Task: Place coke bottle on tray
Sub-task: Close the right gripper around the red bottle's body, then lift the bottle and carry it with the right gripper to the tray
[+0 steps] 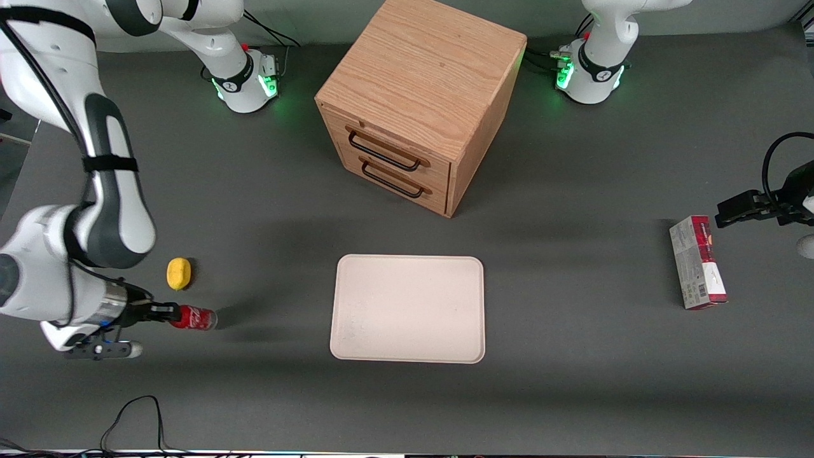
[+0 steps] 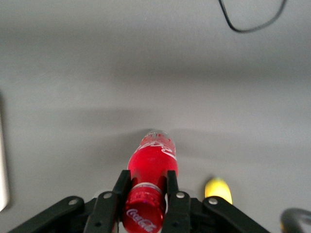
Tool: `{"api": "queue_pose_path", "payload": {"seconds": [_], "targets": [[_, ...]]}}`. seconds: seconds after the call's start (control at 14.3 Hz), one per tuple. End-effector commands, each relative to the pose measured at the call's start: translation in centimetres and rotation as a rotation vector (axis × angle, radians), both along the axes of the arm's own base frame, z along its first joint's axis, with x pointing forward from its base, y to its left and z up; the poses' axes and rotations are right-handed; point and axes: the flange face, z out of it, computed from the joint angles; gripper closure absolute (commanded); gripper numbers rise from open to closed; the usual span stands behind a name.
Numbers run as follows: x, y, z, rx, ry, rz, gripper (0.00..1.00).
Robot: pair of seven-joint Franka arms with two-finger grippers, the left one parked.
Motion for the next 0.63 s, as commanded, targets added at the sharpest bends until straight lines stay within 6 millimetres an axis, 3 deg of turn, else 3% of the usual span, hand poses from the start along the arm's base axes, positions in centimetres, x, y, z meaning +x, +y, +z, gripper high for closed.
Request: {"api": "queue_pose_path", "payload": {"seconds": [0.0, 0.07, 0.21, 0.35, 0.56], "targets": [[-0.7, 2.0, 10.3, 0.026, 0.006, -0.068, 1.0], [-1.1, 3.1, 12.7, 0.021, -0.001, -0.097, 1.0], [-1.7, 8.4, 15.3, -0.014, -0.034, -0.144, 1.0], [-2.9, 15.5, 16.5, -0.04, -0.075, -0.174, 1.0], [-3.2, 21.2, 16.9, 0.045, -0.135, -0.22, 1.0]]}}
